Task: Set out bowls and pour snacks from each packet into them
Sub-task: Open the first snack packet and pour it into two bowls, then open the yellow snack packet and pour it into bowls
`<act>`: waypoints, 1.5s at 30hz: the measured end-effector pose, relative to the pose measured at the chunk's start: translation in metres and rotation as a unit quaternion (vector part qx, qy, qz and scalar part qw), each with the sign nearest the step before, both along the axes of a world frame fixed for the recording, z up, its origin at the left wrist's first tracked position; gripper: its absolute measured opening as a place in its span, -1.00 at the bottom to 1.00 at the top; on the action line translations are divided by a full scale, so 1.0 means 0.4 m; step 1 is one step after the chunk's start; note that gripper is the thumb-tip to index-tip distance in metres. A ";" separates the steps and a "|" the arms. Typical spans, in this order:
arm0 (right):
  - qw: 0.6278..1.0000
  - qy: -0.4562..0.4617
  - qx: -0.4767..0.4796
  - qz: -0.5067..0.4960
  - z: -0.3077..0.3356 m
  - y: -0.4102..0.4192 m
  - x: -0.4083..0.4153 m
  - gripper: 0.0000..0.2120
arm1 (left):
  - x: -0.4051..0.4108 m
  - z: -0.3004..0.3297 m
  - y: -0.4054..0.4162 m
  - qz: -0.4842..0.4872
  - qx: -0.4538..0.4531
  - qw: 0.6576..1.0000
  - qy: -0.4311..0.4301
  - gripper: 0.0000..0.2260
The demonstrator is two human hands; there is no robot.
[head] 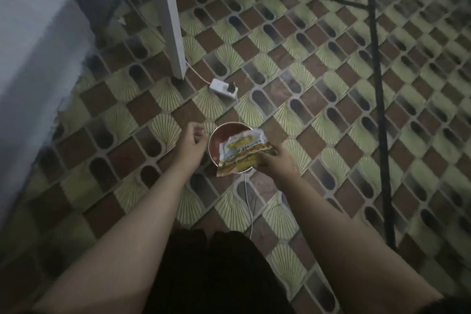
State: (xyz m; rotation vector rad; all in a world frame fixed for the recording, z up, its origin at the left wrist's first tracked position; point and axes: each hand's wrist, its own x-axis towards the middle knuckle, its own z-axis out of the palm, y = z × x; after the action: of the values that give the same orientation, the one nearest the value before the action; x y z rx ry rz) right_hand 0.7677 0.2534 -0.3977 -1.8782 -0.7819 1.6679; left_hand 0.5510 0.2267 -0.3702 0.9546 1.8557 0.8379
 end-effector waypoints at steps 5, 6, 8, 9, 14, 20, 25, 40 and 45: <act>0.997 -0.011 -0.069 -0.012 -0.317 0.038 -0.022 -0.68 | 0.016 -0.320 0.042 0.000 -0.030 1.000 -0.003 -0.84; 0.997 -0.009 -0.078 -0.012 -0.355 0.049 -0.028 -0.70 | 0.018 -0.367 0.053 0.001 -0.035 0.999 -0.004 -0.84; 0.996 0.000 -0.082 -0.026 -0.416 0.077 -0.038 -0.67 | 0.027 -0.435 0.070 0.003 -0.043 0.999 -0.013 -0.84; 0.995 0.017 -0.083 -0.048 -0.440 0.093 -0.040 -0.64 | 0.032 -0.455 0.076 0.005 -0.046 0.999 -0.017 -0.84; 0.987 0.058 -0.081 -0.124 -0.372 0.111 -0.071 -0.65 | 0.060 -0.381 0.071 -0.004 -0.050 0.998 -0.030 -0.81; 0.998 -0.012 0.055 -0.037 0.087 0.093 -0.173 -0.81 | 0.047 0.042 0.045 0.043 0.001 0.998 -0.053 -0.85; 0.974 0.031 0.217 0.051 0.574 0.067 -0.277 -0.82 | -0.009 0.469 0.021 0.116 0.122 0.984 -0.059 -0.72; 0.766 0.227 0.434 0.417 1.213 -0.368 -0.826 -0.81 | -0.447 1.120 -0.585 0.429 0.381 0.806 0.143 -0.66; 0.689 0.285 0.438 0.501 1.243 -0.617 -1.055 -0.80 | -0.623 1.135 -0.891 0.525 0.395 0.720 0.223 -0.70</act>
State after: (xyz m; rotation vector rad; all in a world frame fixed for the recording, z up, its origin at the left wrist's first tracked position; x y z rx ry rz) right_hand 0.3457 0.0064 0.0994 -0.1259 -2.0168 1.6880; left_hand 0.3019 -0.1296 0.0838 0.4667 2.5020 2.4158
